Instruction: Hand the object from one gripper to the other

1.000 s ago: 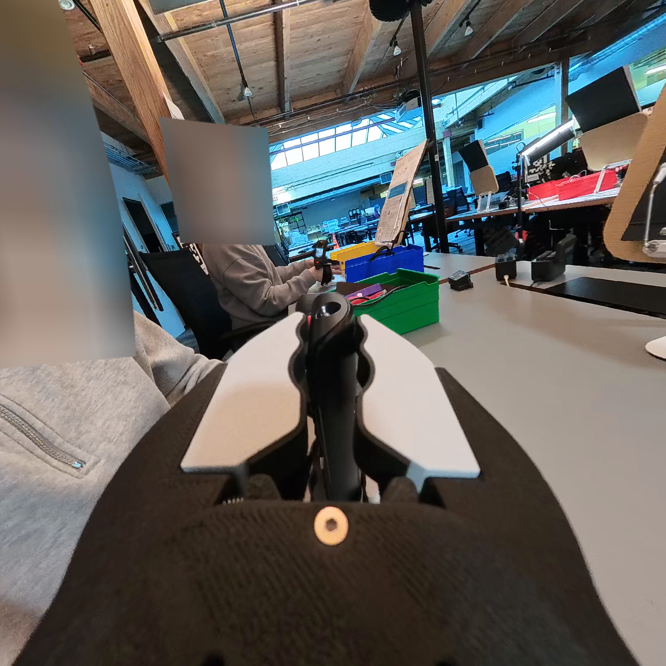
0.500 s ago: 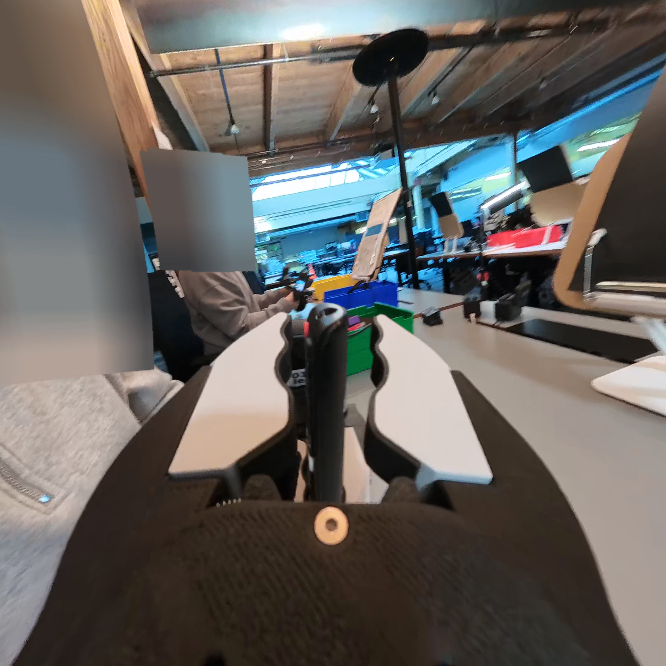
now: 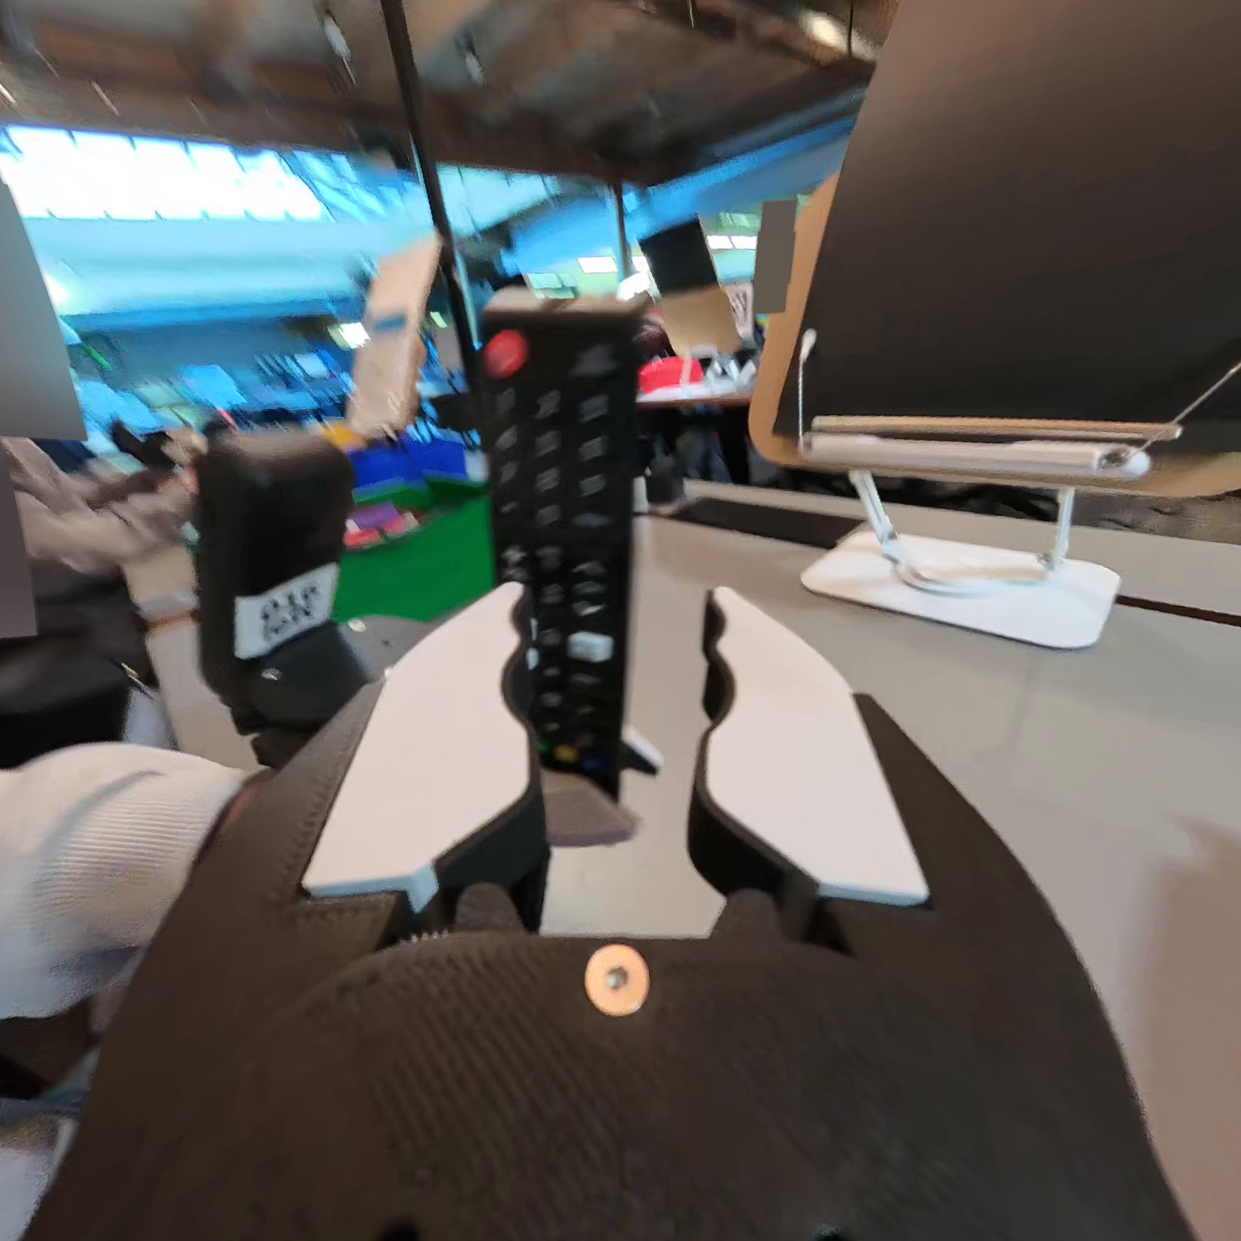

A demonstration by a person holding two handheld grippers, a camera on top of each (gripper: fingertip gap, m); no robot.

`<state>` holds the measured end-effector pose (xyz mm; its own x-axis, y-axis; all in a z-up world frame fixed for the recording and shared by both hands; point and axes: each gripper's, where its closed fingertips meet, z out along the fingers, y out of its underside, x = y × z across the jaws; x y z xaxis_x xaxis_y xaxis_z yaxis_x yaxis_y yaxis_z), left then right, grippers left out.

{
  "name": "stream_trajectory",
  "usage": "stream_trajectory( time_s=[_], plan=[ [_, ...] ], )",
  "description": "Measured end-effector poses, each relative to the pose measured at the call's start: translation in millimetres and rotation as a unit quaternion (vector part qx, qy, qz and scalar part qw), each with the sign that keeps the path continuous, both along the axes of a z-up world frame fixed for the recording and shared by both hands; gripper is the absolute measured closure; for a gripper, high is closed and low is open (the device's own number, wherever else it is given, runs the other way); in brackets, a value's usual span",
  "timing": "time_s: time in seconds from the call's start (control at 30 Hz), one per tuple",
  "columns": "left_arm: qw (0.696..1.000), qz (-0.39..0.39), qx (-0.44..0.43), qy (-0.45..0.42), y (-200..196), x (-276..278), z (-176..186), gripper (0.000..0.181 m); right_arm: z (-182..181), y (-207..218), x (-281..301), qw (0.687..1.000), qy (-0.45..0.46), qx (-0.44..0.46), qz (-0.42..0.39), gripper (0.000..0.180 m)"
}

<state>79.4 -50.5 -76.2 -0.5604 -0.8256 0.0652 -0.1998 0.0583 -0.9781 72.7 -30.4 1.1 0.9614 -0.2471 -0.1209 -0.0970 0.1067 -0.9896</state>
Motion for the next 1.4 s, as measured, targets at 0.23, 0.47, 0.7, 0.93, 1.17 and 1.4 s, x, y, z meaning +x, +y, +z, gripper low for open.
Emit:
stream_trajectory(
  time_s=[0.23,0.47,0.7,0.93,1.17,1.4],
  plan=[
    [0.995,0.072,0.061,-0.009,1.3,3.2,-6.6,0.156,-13.6,10.5,-13.0,0.999,0.019,-0.023,-0.034,0.119],
    [0.997,0.057,0.037,-0.034,-5.9,0.5,0.0,0.148,-13.3,9.1,-12.8,0.999,0.023,-0.033,-0.008,0.129],
    [0.997,-0.04,0.001,-0.061,-25.2,-10.1,8.3,0.098,10.7,-7.9,-12.6,0.994,0.013,0.018,0.108,0.129],
    [0.966,-0.216,-0.144,0.012,-41.1,-38.9,20.6,0.095,6.6,-27.6,-18.2,0.965,0.053,0.022,0.257,0.128],
    [0.956,-0.262,-0.119,0.058,-52.0,-48.6,2.7,0.095,-14.7,-24.1,-37.7,0.951,0.028,-0.036,0.306,0.128],
    [0.953,-0.278,-0.107,0.064,-55.1,-53.6,-1.5,0.109,-16.8,-23.4,-50.7,0.941,0.034,-0.038,0.335,0.129]
  ],
)
